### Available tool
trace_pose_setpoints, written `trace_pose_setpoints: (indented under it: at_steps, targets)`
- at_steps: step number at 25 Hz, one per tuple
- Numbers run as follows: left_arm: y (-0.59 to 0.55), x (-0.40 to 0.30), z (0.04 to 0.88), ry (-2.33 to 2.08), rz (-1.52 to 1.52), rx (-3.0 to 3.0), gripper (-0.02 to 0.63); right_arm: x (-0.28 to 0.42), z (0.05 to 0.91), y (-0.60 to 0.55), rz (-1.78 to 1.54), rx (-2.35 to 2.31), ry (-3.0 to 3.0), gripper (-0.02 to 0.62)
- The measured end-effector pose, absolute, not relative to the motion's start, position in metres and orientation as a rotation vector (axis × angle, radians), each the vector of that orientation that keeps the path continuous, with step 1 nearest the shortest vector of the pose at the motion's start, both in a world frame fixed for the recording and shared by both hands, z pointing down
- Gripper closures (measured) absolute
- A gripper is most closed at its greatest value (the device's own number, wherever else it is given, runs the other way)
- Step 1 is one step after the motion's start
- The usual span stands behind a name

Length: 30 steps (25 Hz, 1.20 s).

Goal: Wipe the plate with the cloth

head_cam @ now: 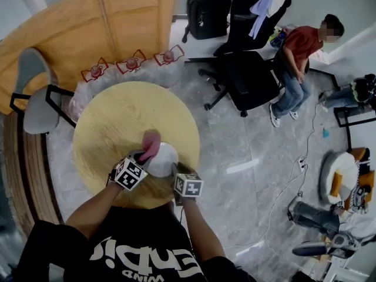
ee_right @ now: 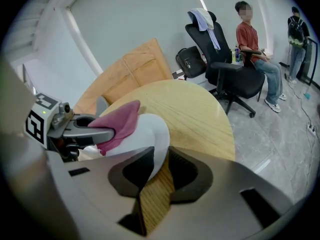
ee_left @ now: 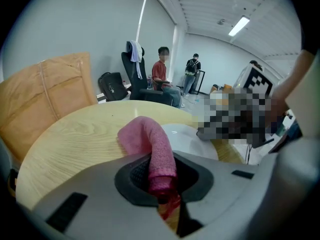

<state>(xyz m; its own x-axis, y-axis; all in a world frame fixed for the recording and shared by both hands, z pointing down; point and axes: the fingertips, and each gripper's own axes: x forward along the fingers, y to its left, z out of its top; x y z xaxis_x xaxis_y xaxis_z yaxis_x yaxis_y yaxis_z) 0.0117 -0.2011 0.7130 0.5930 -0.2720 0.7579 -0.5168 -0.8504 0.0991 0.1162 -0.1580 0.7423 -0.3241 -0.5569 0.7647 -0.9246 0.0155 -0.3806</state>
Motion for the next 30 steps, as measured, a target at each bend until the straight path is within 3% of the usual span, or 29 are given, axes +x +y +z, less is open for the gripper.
trace_pose_setpoints:
  at_steps: [30]
  targets:
    - [-0.168, 0.067, 0.727, -0.308, 1.245, 2.523, 0.554, 0.117, 0.745, -0.157, 1.258, 1.543, -1.893, 0.492]
